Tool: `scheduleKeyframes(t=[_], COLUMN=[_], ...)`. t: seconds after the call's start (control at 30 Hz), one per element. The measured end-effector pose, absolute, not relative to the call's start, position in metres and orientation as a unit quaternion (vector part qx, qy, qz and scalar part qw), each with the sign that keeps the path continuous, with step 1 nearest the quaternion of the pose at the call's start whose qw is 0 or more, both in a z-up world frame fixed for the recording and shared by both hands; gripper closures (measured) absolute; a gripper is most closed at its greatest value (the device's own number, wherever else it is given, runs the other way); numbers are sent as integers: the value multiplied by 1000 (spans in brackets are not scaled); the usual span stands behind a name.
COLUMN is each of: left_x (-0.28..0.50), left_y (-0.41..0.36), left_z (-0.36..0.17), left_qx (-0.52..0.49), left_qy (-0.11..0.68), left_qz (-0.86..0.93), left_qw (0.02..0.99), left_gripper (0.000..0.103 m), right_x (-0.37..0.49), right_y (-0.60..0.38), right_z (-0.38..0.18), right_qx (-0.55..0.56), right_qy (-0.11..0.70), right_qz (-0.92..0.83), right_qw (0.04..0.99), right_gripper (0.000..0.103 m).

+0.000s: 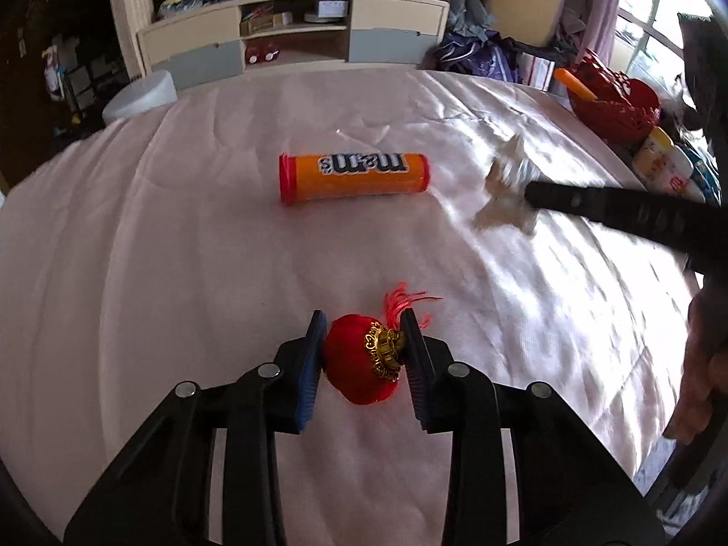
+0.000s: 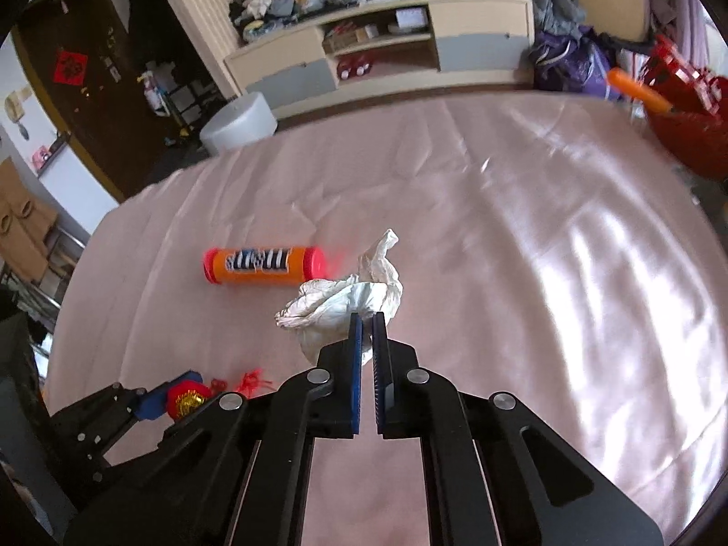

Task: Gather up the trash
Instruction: 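Grasp the red ornament with the left tool while the right tool grasps the tissue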

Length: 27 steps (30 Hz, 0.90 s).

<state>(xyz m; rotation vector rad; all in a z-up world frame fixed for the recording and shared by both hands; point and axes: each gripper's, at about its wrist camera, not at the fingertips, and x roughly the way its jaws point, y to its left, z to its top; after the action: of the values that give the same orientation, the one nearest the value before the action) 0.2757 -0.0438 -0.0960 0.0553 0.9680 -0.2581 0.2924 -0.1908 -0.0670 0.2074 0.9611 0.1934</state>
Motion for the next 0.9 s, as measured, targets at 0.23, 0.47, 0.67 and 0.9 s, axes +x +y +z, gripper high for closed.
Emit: scheduleKeyframes(t=[0.23, 0.47, 0.67, 0.9], left_x=[261, 236, 206, 150], left_y=[-37, -28, -24, -26], left_z=[-48, 5, 32, 60], left_qx=[13, 3, -13, 12], left_qy=[433, 404, 408, 387], left_qz=[-118, -119, -140, -142], left_qw=[894, 907, 902, 911], left_gripper=[72, 72, 72, 72], right_x=[273, 244, 211, 156], right_y=[-205, -209, -211, -221], right_z=[-25, 13, 42, 67], right_qx=[102, 96, 92, 84], right_qy=[432, 411, 396, 381], right_qz=[91, 101, 107, 110], right_qw=[892, 901, 908, 914], right_gripper=[97, 97, 97, 97])
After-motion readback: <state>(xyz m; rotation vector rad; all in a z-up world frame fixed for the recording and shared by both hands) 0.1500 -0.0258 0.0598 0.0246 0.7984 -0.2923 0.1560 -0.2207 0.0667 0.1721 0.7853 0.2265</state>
